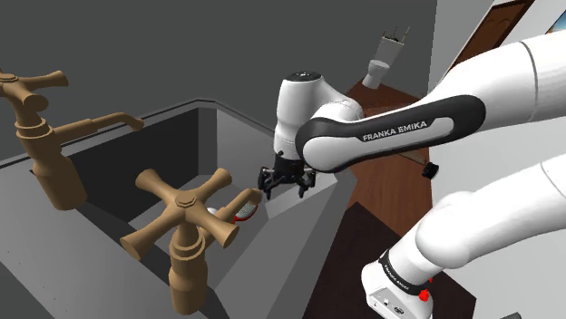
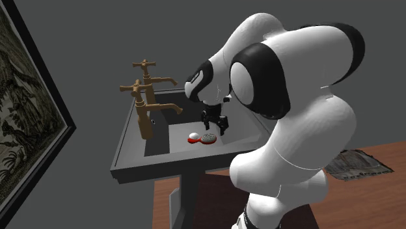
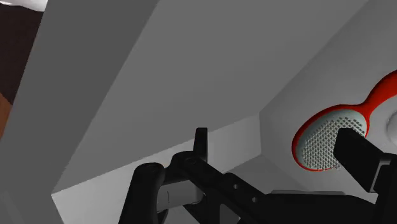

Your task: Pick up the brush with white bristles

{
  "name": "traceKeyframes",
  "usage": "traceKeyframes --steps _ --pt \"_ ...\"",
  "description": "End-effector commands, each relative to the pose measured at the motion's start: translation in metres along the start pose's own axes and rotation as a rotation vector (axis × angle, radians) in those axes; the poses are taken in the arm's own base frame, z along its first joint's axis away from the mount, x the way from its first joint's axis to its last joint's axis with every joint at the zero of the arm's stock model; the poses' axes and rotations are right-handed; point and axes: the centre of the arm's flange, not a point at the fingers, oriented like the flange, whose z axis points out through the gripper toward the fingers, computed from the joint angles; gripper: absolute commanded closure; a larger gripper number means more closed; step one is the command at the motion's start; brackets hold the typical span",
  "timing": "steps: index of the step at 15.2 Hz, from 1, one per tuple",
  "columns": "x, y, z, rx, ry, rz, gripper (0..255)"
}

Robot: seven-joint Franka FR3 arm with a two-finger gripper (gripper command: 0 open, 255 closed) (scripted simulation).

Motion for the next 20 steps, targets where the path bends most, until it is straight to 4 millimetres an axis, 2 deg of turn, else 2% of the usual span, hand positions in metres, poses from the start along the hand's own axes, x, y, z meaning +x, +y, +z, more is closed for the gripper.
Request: traceKeyframes --steps 1,11,18,20 --pt "0.004 -0.024 0.014 0.004 -0.008 0.067 0" --pt "0.034 -0.123 0.091 0.003 -0.040 0.367 0" --pt "0.035 -0.128 0.128 0.003 -0.040 0.367 0" --pt "0.035 -0.129 0.131 0.003 -0.040 0.367 0"
